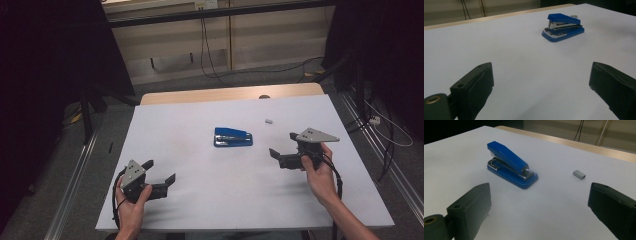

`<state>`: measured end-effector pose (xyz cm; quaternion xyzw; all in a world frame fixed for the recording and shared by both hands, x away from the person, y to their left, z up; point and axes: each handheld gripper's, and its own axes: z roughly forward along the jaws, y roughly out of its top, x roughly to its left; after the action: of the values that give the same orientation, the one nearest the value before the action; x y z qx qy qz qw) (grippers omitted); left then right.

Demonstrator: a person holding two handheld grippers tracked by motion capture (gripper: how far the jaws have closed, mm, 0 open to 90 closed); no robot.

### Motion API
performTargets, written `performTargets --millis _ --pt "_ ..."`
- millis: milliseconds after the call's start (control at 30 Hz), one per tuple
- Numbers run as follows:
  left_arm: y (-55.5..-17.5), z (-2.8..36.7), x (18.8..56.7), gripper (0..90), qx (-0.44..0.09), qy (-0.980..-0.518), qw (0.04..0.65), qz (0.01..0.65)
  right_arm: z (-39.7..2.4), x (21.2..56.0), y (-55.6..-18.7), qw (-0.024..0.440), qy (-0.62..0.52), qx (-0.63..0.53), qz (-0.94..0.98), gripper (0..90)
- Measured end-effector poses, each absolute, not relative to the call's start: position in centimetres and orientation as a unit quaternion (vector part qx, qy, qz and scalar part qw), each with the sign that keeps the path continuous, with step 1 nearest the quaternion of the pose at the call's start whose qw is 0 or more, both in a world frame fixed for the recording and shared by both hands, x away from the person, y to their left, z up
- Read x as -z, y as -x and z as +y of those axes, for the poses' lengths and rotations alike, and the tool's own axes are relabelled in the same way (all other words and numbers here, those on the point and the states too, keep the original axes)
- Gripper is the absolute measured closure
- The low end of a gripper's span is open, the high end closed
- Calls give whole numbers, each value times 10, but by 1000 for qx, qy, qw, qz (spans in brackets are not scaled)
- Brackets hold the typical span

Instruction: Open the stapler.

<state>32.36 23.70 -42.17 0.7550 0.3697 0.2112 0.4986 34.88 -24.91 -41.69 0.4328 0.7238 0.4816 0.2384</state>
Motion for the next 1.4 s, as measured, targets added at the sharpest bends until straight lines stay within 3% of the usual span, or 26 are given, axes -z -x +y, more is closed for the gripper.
performTargets --millis 333,667,1067,1400 --pt "-330 230 422 60 -202 -761 496 365 -238 420 -362 196 -426 -477 743 28" --pt "-336 215 425 56 -191 -773 495 349 -226 421 -363 197 -417 -496 736 22" --pt "-348 194 422 39 -183 -772 504 340 -197 422 -373 188 -399 -515 735 100" --pt "-360 170 421 40 -171 -774 513 329 -184 422 -374 199 -383 -524 734 105"
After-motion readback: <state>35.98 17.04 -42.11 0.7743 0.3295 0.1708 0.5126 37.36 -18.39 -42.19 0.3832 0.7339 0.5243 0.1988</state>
